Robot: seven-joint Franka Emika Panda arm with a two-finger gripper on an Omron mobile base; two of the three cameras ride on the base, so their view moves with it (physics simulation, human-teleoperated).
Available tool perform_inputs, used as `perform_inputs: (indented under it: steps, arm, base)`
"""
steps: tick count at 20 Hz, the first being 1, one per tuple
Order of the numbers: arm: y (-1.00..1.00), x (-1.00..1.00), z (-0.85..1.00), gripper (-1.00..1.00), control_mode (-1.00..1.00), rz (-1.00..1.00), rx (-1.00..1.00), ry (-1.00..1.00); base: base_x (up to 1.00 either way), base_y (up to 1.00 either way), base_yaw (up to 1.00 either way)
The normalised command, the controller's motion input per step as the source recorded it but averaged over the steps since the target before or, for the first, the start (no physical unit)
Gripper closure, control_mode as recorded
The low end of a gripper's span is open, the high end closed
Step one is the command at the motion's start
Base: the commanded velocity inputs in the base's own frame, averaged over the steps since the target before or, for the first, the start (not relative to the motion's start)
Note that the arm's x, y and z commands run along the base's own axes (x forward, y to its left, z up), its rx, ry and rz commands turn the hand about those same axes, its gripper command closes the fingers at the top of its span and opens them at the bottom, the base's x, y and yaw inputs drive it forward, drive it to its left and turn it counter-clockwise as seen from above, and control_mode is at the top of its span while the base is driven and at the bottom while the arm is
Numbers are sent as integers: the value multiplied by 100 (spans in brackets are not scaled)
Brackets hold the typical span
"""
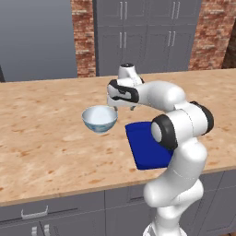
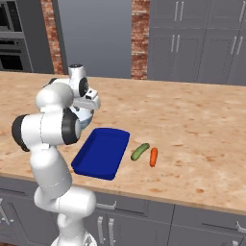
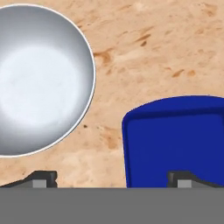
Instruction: Place the two vegetables and bowl onto the tray for setting up a vegetable dip station.
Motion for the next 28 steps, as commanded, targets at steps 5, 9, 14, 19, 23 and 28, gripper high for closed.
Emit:
perform_inputs:
  steps: [5, 9, 14, 19, 23, 28]
  arm:
    - [1, 35, -19, -100, -100, -3, 0, 0]
    - [7, 34, -11, -100, -100, 0, 2, 0]
    - [4, 30, -11, -100, -100, 2, 3, 0]
    - [0, 27, -22, -100, -100, 0, 0, 1]
    - [4, 30, -24, -100, -100, 0, 0, 0]
    - [5, 24, -24, -100, -100, 1, 0, 0]
  base:
    - [0, 0, 0]
    - [0, 0, 0]
    - [0, 0, 0]
    - [0, 0, 0]
    - [0, 0, 0]
    - [0, 0, 0]
